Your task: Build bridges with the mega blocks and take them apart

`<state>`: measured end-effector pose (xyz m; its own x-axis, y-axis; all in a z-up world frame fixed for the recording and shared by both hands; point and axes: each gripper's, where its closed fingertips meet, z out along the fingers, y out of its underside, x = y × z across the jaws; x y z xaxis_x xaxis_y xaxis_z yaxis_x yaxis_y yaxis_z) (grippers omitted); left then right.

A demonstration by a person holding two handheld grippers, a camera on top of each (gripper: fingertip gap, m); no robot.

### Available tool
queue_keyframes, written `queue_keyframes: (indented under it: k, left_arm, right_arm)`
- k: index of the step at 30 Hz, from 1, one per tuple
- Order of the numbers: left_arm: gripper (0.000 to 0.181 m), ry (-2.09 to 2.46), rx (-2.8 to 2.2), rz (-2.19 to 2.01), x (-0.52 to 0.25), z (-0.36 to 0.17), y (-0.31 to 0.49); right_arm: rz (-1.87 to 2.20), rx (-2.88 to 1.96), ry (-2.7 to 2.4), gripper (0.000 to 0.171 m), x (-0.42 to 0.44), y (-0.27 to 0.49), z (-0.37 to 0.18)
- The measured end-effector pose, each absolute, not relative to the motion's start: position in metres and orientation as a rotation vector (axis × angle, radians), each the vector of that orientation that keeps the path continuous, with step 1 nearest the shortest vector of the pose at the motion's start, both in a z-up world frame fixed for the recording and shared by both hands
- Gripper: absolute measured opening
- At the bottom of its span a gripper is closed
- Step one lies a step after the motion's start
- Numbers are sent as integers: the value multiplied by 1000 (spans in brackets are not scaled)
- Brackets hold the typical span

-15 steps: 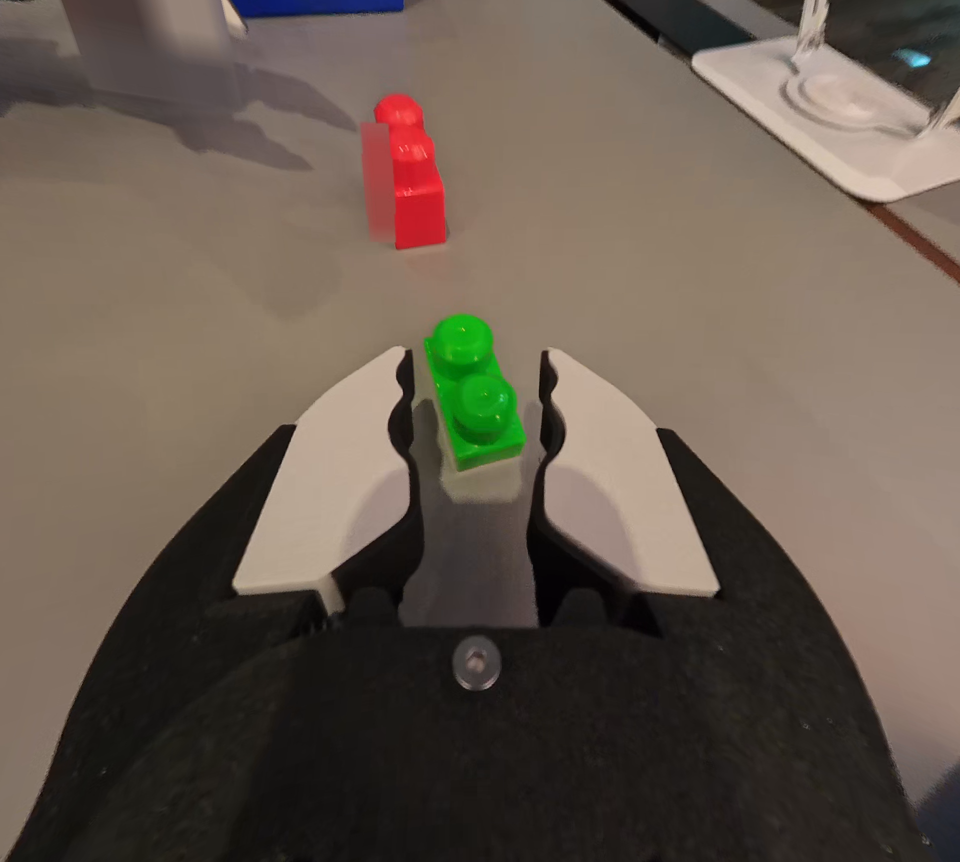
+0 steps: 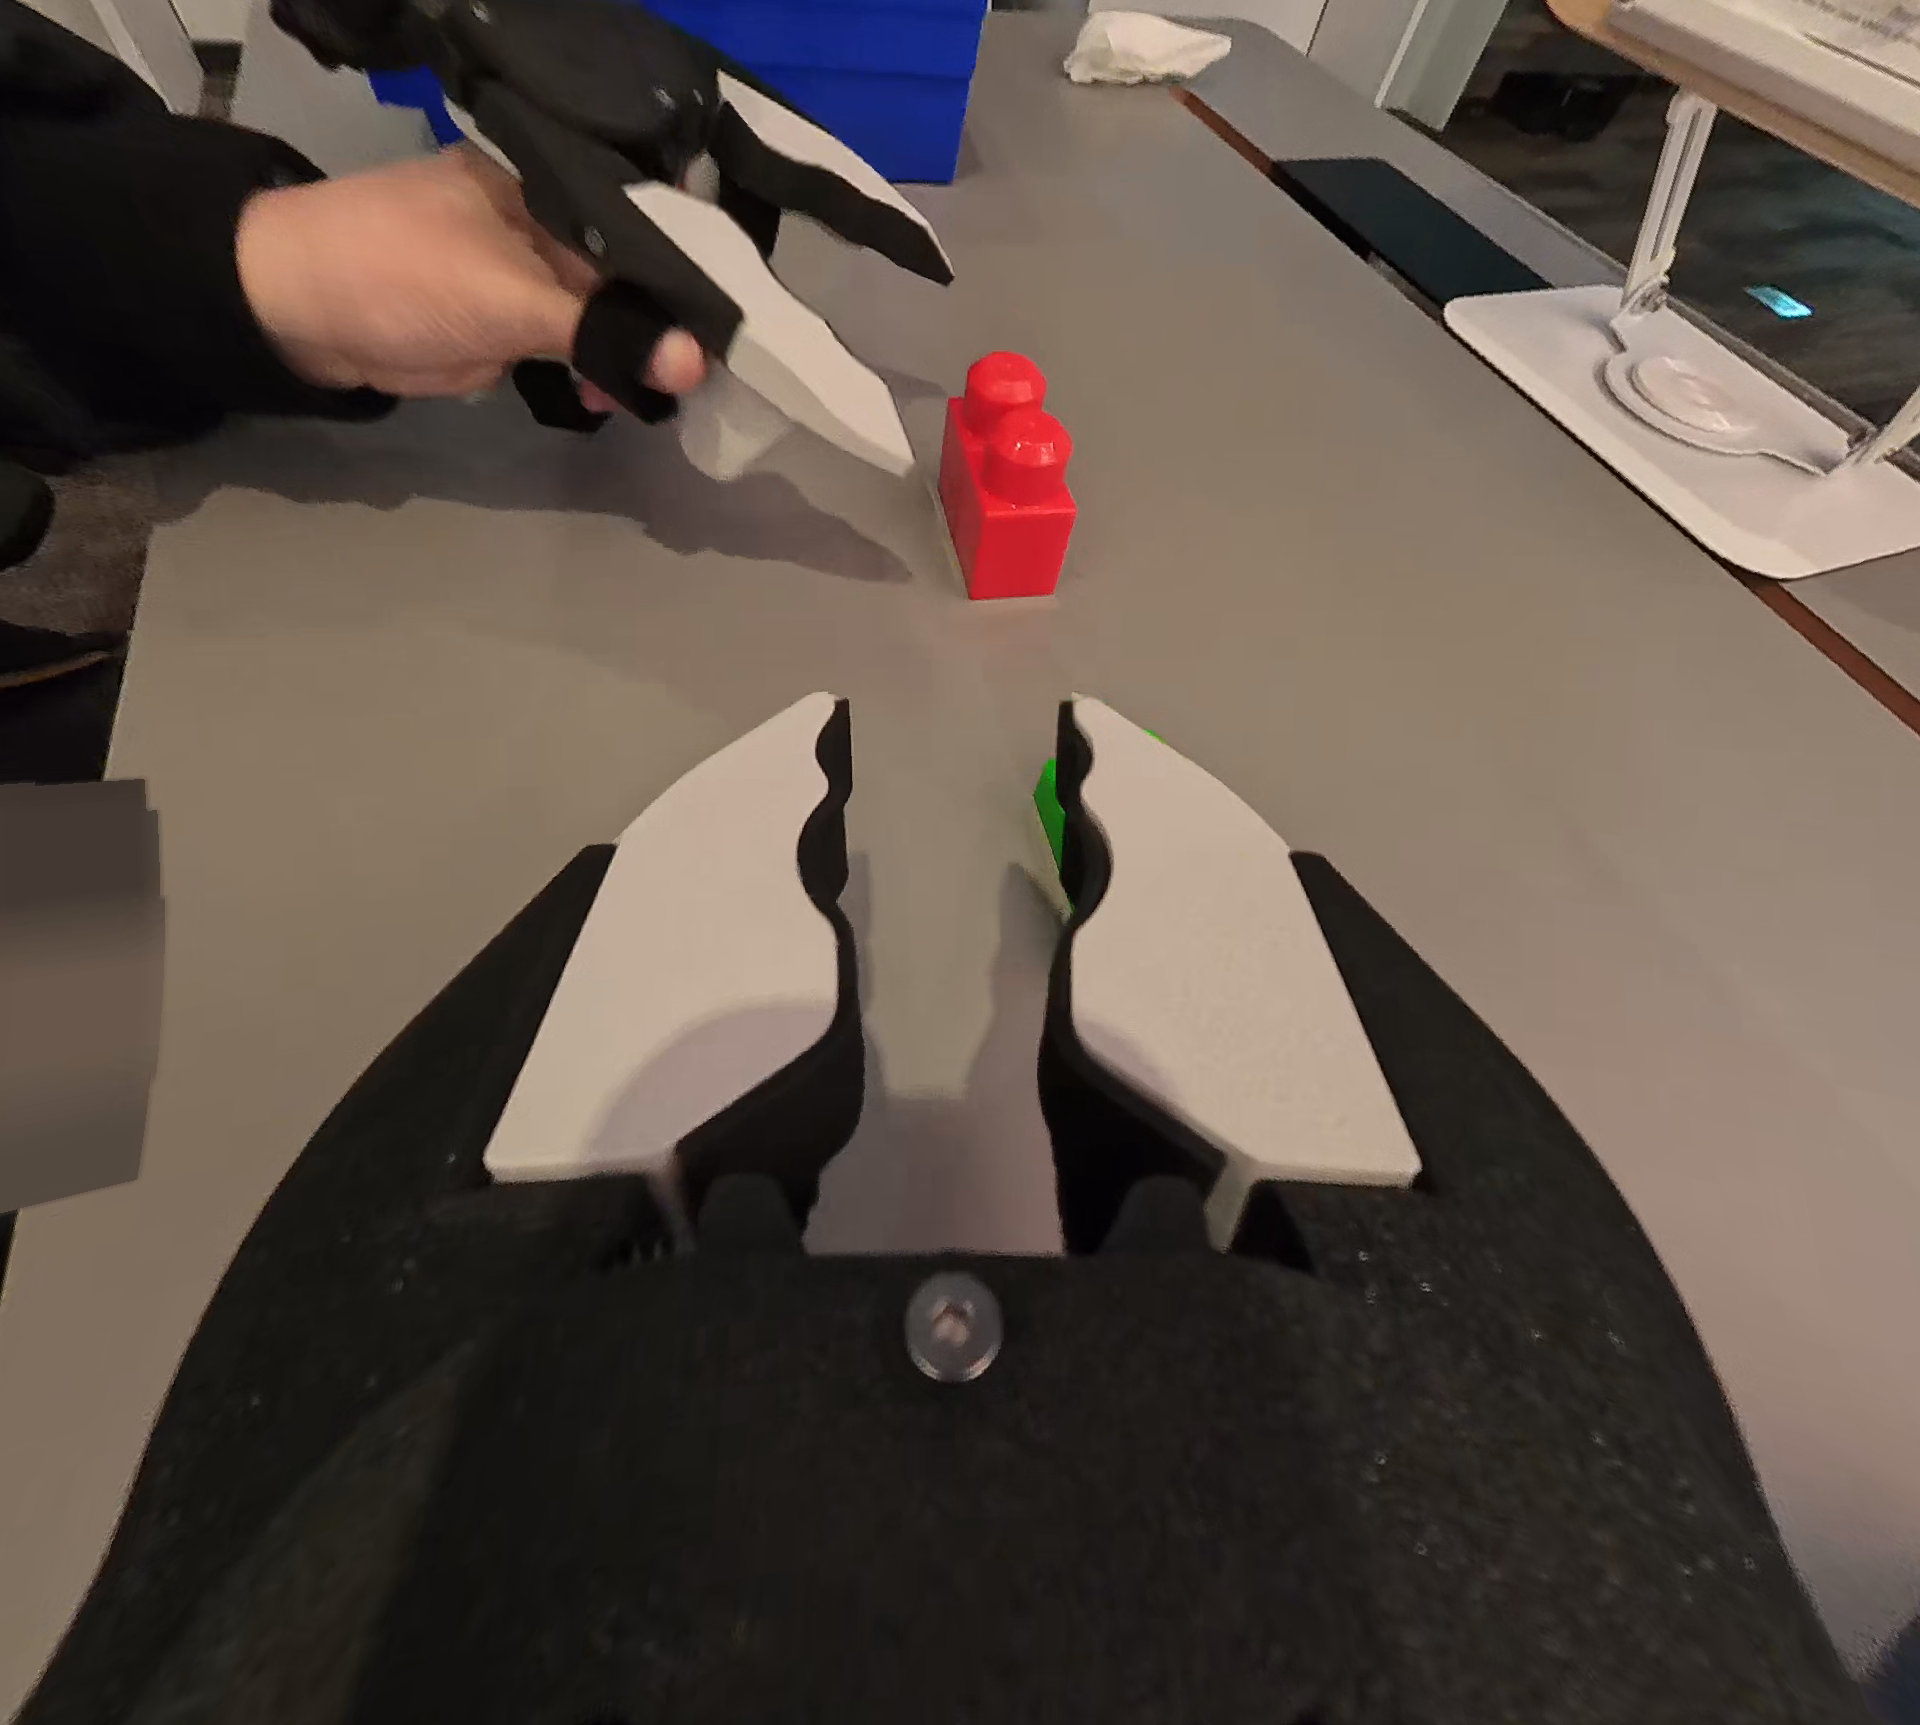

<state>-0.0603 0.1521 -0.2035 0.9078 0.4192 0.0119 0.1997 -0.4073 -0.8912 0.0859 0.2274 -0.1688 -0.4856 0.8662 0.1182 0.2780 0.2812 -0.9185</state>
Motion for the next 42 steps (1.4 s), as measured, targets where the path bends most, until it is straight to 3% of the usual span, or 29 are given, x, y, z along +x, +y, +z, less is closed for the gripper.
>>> queue_keyframes:
  k: [11, 30, 42]
  left_arm:
    - [119, -675, -2072, 360, -60, -229, 182]
    - [110, -821, -2183, 442, -72, -251, 194]
    - [94, -853, -2206, 404, -74, -257, 194]
  right_arm:
    - [1332, -957, -1822, 35, 94, 242, -158]
    - [1506, -828, -1743, 32, 105, 254, -137]
    - [1515, -816, -1751, 32, 107, 250, -137]
